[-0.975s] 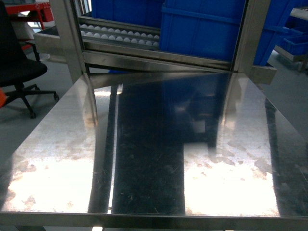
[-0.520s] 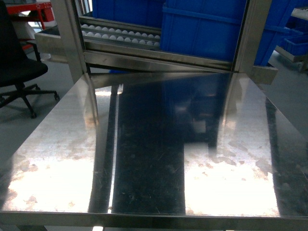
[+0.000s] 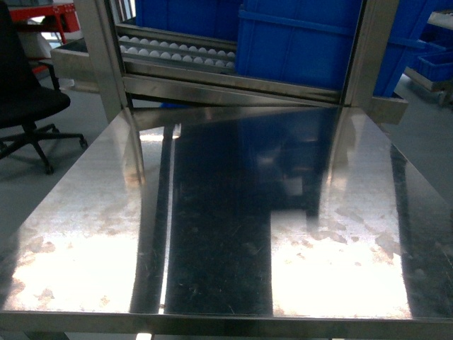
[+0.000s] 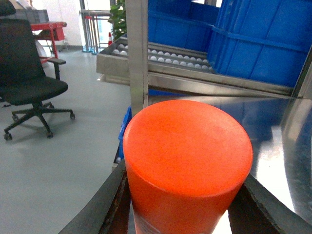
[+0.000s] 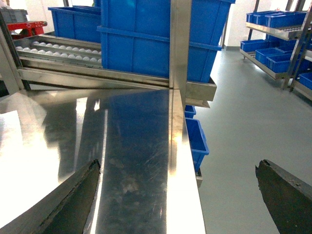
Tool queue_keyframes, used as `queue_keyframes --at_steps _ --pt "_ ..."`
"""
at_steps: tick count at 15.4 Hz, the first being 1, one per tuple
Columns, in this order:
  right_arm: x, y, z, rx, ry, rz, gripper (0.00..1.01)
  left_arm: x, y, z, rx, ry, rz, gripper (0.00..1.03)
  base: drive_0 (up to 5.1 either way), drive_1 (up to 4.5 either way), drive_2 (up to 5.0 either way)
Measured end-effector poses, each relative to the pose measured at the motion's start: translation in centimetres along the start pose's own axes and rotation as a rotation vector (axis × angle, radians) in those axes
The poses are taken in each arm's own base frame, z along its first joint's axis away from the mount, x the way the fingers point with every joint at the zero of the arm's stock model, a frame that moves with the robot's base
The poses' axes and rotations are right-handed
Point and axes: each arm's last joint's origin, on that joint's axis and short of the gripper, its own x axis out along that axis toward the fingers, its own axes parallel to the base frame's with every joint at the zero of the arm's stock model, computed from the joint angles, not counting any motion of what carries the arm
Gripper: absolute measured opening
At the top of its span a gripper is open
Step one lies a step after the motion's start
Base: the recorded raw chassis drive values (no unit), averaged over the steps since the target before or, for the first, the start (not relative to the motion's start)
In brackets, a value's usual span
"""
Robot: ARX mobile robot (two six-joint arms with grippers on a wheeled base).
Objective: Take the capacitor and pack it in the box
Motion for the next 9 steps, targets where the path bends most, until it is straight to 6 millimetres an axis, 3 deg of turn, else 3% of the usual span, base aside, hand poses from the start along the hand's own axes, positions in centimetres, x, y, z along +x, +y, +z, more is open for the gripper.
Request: queue_keyframes --at_steps 9 --pt "0.0 0.0 0.0 0.000 0.000 0.000 0.98 -1.5 0.0 -0.6 0.000 0.047 0.002 0.44 0.0 0.00 0.0"
